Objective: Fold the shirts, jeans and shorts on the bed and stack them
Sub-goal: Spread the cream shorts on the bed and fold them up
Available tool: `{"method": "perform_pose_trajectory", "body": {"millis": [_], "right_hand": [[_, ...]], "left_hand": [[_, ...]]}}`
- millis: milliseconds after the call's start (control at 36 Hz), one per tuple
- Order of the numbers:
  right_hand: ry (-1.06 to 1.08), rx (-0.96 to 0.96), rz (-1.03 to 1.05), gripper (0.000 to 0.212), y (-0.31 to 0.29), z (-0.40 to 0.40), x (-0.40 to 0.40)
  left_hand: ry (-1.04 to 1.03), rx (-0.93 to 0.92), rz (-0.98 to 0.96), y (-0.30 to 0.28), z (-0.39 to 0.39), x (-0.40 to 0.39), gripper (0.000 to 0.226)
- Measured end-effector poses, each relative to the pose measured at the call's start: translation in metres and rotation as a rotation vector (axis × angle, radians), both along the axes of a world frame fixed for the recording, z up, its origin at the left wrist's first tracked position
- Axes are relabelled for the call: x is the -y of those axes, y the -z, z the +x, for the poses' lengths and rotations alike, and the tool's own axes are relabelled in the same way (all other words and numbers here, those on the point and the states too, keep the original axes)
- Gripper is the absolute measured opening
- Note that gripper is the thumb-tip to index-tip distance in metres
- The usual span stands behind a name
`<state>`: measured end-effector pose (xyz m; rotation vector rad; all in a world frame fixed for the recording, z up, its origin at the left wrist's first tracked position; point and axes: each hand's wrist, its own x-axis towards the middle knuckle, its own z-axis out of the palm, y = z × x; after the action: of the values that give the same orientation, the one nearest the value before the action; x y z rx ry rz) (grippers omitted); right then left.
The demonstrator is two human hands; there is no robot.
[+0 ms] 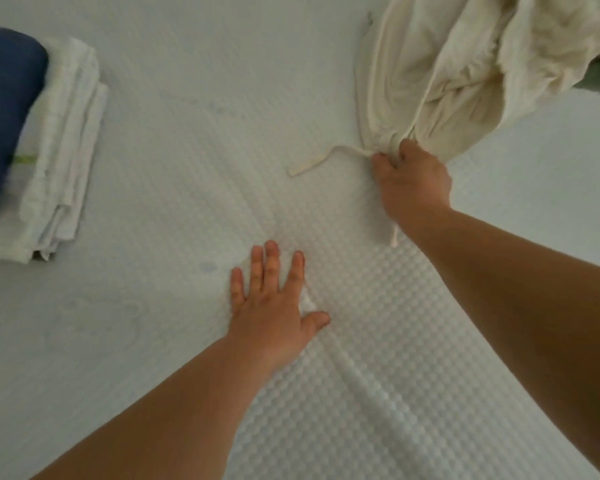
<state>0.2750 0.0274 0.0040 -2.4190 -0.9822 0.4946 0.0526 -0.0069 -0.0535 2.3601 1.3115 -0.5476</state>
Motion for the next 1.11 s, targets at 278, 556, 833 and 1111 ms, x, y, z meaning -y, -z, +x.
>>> {"method": "perform_pose_trajectory", "body": {"millis": [278,556,833,1111], "right_hand": [[-0.18,-0.214,-0.094,0.031,-0.1,-0.115,0.156],[-0.505,-0.336,-0.062,0.024,-0.231,-0.221,0.258],[0.218,-0.562,-0.267,0.055,-0.301,-0.18,0.286],[0.575,-1.049,-0.105,0.033,-0.329,-0.204,0.29]], "left_hand": [[-0.4,0.585,-0.349,-0.144,-0.022,0.016,0.033],[-0.77,0.426,-0.875,-0.275,-0.078,0.122,0.038],[-0.559,0.751,-0.732,-0.416,-0.092,0.119,0.019],[-0.294,0.853,-0.766,-0.539,-0.098,0.109,0.026]]}}
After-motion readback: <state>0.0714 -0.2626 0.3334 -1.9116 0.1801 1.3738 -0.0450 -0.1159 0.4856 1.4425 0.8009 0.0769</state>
